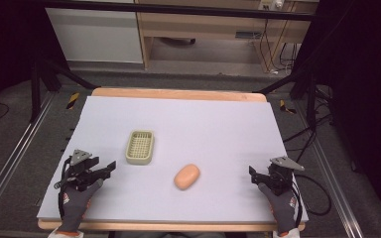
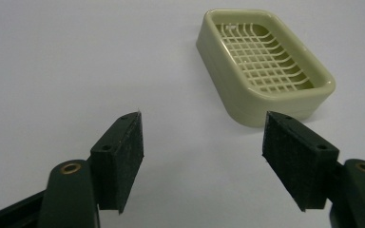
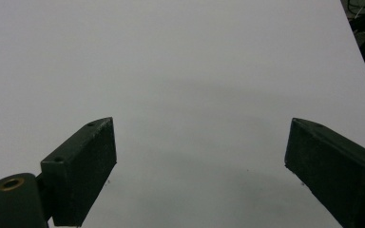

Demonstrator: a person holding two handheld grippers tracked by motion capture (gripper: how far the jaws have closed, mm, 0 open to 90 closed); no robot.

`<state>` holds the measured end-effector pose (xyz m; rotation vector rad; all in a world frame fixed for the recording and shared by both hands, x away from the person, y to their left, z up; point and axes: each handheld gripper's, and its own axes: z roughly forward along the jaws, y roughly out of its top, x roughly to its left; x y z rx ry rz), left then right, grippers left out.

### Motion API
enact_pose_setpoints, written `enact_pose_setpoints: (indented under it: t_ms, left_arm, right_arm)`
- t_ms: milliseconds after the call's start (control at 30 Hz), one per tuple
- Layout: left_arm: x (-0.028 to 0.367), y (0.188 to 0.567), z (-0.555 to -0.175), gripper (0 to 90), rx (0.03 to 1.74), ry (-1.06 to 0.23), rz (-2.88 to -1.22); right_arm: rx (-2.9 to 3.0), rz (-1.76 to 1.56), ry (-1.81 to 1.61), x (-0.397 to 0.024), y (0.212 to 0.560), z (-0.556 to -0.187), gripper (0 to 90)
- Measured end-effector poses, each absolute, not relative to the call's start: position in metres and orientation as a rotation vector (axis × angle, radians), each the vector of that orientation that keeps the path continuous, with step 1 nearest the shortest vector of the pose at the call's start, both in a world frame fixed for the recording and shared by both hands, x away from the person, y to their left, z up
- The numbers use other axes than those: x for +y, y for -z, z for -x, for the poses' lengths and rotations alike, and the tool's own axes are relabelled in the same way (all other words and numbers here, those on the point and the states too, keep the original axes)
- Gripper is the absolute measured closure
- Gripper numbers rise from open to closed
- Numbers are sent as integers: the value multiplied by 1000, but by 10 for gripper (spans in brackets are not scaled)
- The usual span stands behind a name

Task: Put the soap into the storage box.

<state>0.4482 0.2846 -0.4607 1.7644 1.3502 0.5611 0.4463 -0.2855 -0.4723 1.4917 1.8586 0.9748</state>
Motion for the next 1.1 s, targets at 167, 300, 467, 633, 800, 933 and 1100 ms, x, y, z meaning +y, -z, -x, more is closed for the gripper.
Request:
enact_pose_setpoints:
  t_ms: [167, 300, 467, 633, 800, 933, 1100]
  left_arm:
    - [277, 460, -446, 300, 1331, -575, -1780]
    - [269, 458, -443, 297, 1299, -589, -1806]
    - [261, 457, -442, 297, 1281, -590, -1819]
    - [255, 455, -440, 307, 1261, -574, -1822]
    - [249, 455, -439, 312, 1239, -558, -1841]
    - [242, 453, -437, 311, 1211, -550, -1853]
    - [233, 452, -436, 309, 1185, -544, -1864]
  right_arm:
    - [1876, -1494, -980, -284, 473, -446, 90]
    - [1888, -1496, -968, -283, 474, -447, 89]
    - [1880, -1492, -978, -284, 473, -445, 89]
    - [1883, -1493, -979, -283, 473, -445, 89]
    - [1878, -1504, -971, -284, 473, -446, 88]
    - [1876, -1504, -971, -283, 473, -445, 86]
    - [1876, -1502, -967, -283, 473, -445, 84]
